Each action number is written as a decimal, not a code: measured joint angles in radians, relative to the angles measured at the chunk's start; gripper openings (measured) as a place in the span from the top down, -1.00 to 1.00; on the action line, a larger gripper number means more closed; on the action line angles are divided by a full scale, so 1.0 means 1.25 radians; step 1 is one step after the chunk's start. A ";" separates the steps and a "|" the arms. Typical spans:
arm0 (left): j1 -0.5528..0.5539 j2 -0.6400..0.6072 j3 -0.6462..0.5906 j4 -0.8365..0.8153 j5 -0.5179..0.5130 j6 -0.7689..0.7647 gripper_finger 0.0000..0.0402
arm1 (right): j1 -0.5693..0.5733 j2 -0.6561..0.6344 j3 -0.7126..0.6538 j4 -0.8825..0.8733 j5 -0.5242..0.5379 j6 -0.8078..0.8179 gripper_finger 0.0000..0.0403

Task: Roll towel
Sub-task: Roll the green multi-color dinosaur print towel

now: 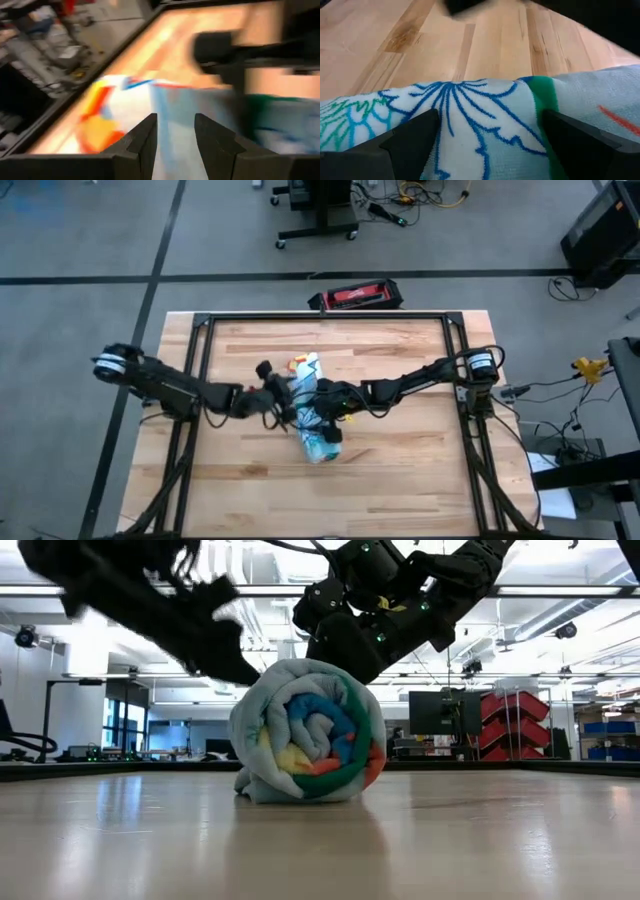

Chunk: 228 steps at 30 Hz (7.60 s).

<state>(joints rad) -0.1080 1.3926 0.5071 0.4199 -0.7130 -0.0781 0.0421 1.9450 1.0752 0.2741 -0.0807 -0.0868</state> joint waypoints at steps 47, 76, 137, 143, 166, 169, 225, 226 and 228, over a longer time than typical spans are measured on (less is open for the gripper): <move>0.292 0.309 -0.076 0.518 0.452 0.073 0.42 | 0.126 0.015 -0.006 0.085 0.046 0.010 -0.73; 0.318 0.340 -0.085 0.564 0.517 -0.059 0.42 | 0.132 0.025 -0.085 0.231 0.063 0.031 -0.73; 0.287 0.161 -0.086 0.547 0.597 0.014 0.42 | 0.106 -0.224 -0.333 0.101 0.191 0.010 -0.73; 0.166 -0.042 -0.086 0.271 0.561 0.017 0.42 | 0.106 -0.220 -0.333 0.100 0.191 0.013 -0.73; -0.111 0.372 -0.051 0.351 0.378 -0.253 0.42 | 0.103 -0.220 -0.316 0.132 0.189 0.006 -0.73; -0.111 0.411 -0.026 0.356 0.372 -0.256 0.42 | 0.104 -0.220 -0.316 0.138 0.185 0.006 -0.73; -0.119 0.326 0.043 0.130 0.329 -0.286 0.42 | 0.104 -0.121 -0.175 0.177 0.148 0.001 -0.73; -0.119 0.335 0.043 0.150 0.326 -0.286 0.42 | 0.104 -0.103 -0.162 0.179 0.148 0.001 -0.73; -0.119 0.353 0.042 0.186 0.323 -0.286 0.42 | 0.104 -0.070 -0.136 0.182 0.148 0.000 -0.73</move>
<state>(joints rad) -0.2565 1.8341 0.5602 0.6527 -0.3091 -0.4357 0.1719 1.8578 0.9056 0.5020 0.1047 -0.0870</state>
